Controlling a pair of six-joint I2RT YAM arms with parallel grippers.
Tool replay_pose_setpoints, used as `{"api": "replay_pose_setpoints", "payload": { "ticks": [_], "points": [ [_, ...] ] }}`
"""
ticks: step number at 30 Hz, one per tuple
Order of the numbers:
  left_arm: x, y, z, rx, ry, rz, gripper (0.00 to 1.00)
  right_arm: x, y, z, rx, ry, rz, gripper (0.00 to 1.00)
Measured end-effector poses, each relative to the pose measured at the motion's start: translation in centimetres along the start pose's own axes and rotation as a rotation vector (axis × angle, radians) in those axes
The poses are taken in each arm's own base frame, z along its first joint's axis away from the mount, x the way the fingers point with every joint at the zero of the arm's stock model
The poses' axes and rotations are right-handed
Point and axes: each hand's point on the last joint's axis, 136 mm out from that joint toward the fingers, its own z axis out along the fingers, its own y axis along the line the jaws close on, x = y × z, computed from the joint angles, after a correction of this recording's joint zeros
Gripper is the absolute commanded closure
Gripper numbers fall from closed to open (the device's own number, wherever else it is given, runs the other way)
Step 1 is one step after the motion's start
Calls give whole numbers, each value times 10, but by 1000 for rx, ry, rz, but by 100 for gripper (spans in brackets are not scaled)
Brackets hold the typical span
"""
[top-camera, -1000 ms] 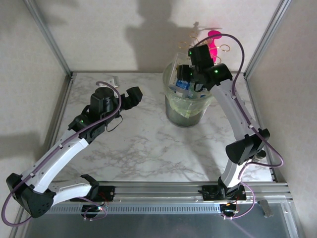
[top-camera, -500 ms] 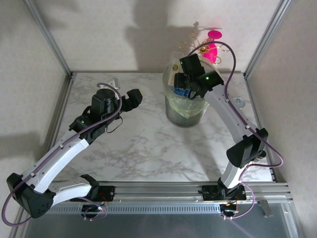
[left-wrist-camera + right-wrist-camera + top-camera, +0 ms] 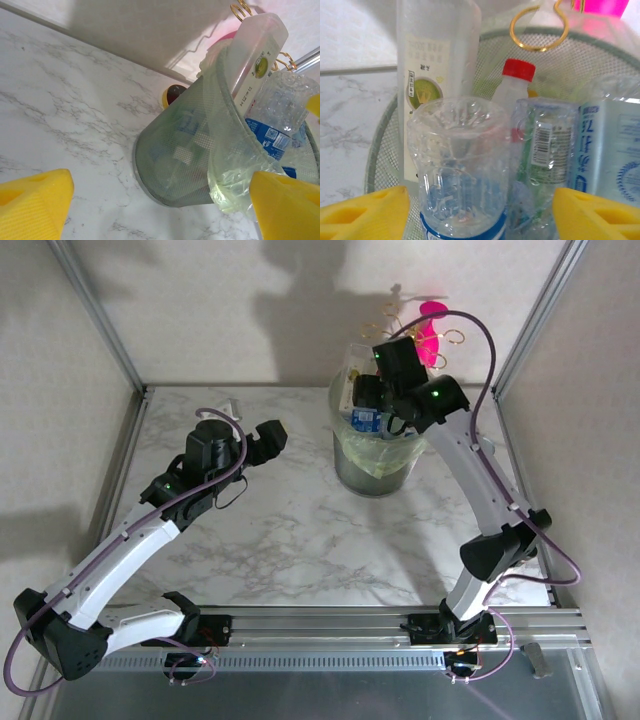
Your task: Put the plastic bottles in the bin
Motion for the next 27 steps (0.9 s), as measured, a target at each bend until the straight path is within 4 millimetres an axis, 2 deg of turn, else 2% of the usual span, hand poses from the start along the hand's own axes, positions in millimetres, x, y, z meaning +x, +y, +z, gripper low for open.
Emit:
{"api": "replay_pose_setpoints", "payload": {
  "ticks": [3,7,11,16,22,27],
  "points": [
    [-1,0,0,-3,-3,5,9,-8,-1,-14,-30,-31,20,52],
    [-3,-1,-1,0,-11,18,9,-16,0,-15,-75,-39,58,61],
    [-13,-9,-5,17,-34,32,9,-12,8,7,-90,1,60,62],
    [-23,-14,-11,26,-65,53,9,11,17,40,-101,88,45,61],
    [-29,-15,-19,34,-86,56,9,12,19,44,-102,84,41,61],
    [-33,-16,-24,37,-102,56,9,9,15,37,-84,65,37,61]
  ]
}}
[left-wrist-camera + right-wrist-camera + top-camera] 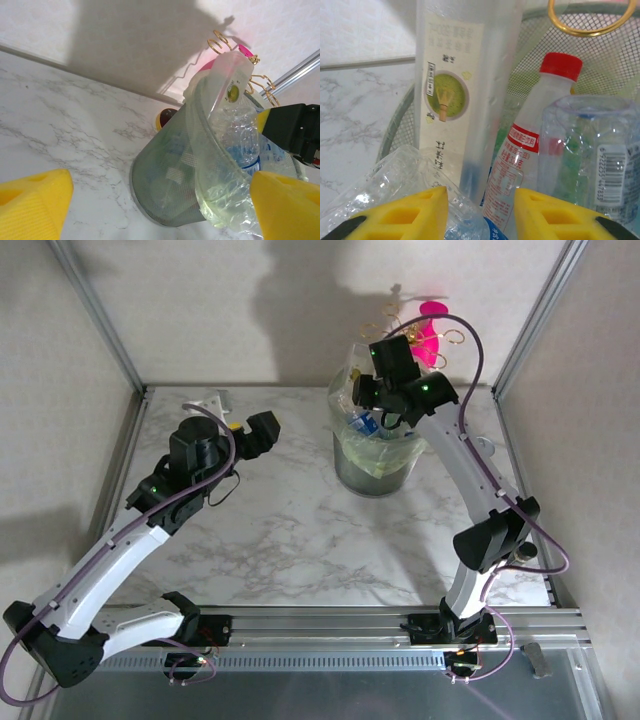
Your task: Put the plastic bottles in the bin
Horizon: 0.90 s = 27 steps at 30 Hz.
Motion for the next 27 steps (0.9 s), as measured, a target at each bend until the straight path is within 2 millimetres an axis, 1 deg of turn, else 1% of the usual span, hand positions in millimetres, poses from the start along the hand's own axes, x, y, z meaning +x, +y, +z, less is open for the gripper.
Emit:
{"api": "replay_pose_setpoints", "payload": {
  "ticks": [1,3,6,9,13,15,16,18,20,23,25,27],
  "points": [
    [0,0,0,0,-1,4,9,-1,0,-2,1,-5,-2,61],
    [-1,0,-1,-2,-4,8,7,-5,0,-7,-3,-19,-3,56],
    [-2,1,-1,-7,-8,22,5,-9,1,-15,-11,-38,-11,54],
    [-3,3,-1,-16,-15,37,2,-17,6,-23,-33,-64,-13,53],
    [-4,5,-1,-30,-24,62,0,-35,22,-33,-89,-107,-15,50],
    [-6,7,-1,-40,-30,74,0,-41,31,-32,-108,-120,-20,50],
    [-6,7,-1,-42,-32,80,1,-41,34,-27,-111,-117,-26,51],
    [-6,7,-1,-42,-32,90,0,-34,37,-15,-105,-91,-40,56],
    [-7,6,-3,-39,-37,97,0,-19,35,0,-88,-49,-57,59],
    [-13,3,-9,-25,-57,105,0,-4,30,18,-71,-20,-66,60],
    [-18,2,-14,-20,-76,104,0,5,27,21,-68,-9,-67,60],
    [-22,4,-16,-34,-95,102,0,15,23,20,-62,4,-75,60]
  ]
}}
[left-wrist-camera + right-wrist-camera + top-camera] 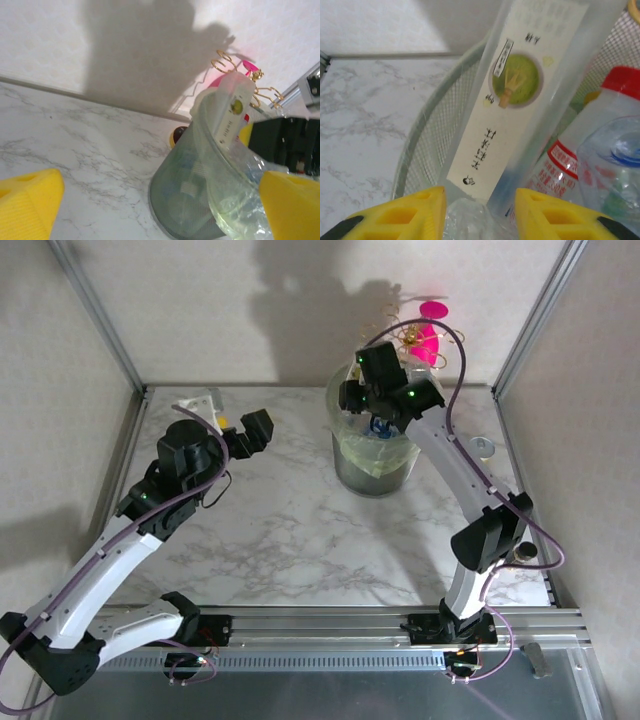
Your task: Put the plastic bottles in the bin
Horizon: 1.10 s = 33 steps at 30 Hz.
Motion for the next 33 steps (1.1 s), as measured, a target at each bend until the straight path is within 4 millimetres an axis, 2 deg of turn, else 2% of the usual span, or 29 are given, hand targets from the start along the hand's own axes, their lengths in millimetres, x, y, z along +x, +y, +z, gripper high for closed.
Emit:
{"api": "replay_pose_setpoints", "payload": {
  "ticks": [3,7,12,14,15,18,20,22,24,27,29,31,33],
  "points": [
    [2,8,1,-34,-17,3,0,9,-4,0,8,17,-6,59],
    [12,25,2,-84,-40,17,0,4,-3,-4,1,-4,-10,51],
    [12,38,1,-130,-87,17,0,-18,1,-32,-28,-103,-22,23],
    [5,37,-1,-131,-117,14,0,-29,1,-52,-43,-169,-28,17],
    [1,38,-3,-132,-137,12,0,-35,1,-65,-52,-212,-34,2],
    [-7,44,-9,-162,-192,13,0,-40,-6,-108,-86,-366,-54,1],
    [-11,51,-10,-199,-224,13,0,-34,-13,-136,-115,-489,-66,1],
    [-7,58,-8,-221,-248,37,0,-20,-23,-163,-134,-620,-92,1],
    [7,65,-4,-224,-248,97,0,-10,-36,-180,-104,-707,-111,1],
    [44,71,5,-183,-175,285,0,-8,-60,-193,11,-774,-105,1],
    [65,68,9,-134,-108,416,0,-2,-76,-191,102,-773,-93,1],
    [73,65,13,-105,-77,481,0,13,-92,-185,175,-745,-105,1],
    [76,66,16,-94,-70,499,1,40,-106,-181,219,-720,-128,1]
  ]
}}
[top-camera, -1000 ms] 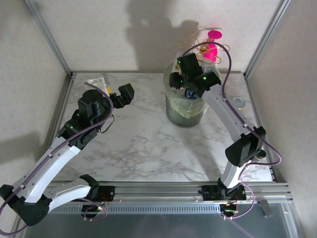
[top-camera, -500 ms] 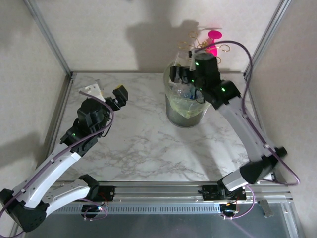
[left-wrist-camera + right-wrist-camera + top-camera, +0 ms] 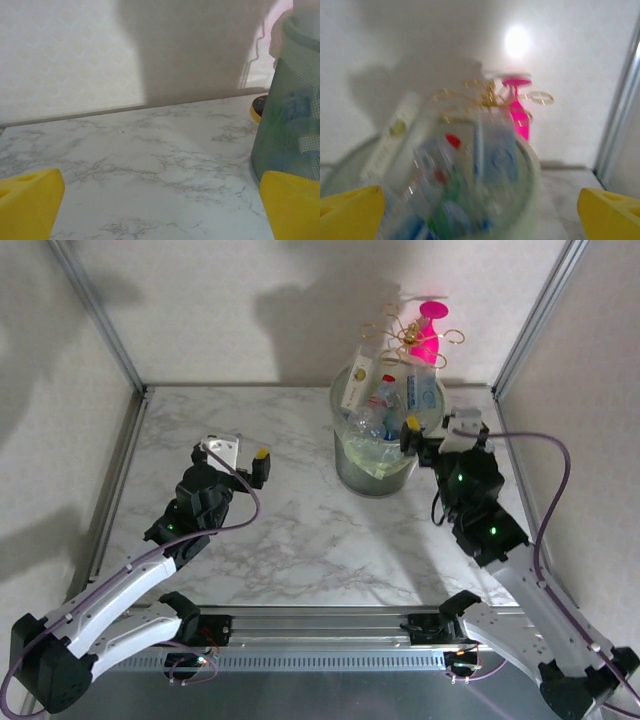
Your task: Put the plastic bottles in the bin
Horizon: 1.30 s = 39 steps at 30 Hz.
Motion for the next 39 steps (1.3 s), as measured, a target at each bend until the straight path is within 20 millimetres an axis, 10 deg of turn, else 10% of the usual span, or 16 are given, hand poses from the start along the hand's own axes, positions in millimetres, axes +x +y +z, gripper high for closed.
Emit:
{"api": "replay_pose_setpoints", "payload": {
  "ticks": [8,20,28,39],
  "points": [
    [52,17,-6,-43,15,-46,0,68,-54,-54,142,-33,40,1],
    [145,80,-26,-289,137,-104,1,214,-37,-18,84,276,-119,1],
    [190,114,-8,-354,241,-164,1,258,-38,4,16,362,-123,1],
    [189,128,39,-329,211,-219,1,292,-85,26,157,411,-11,1]
  ]
}}
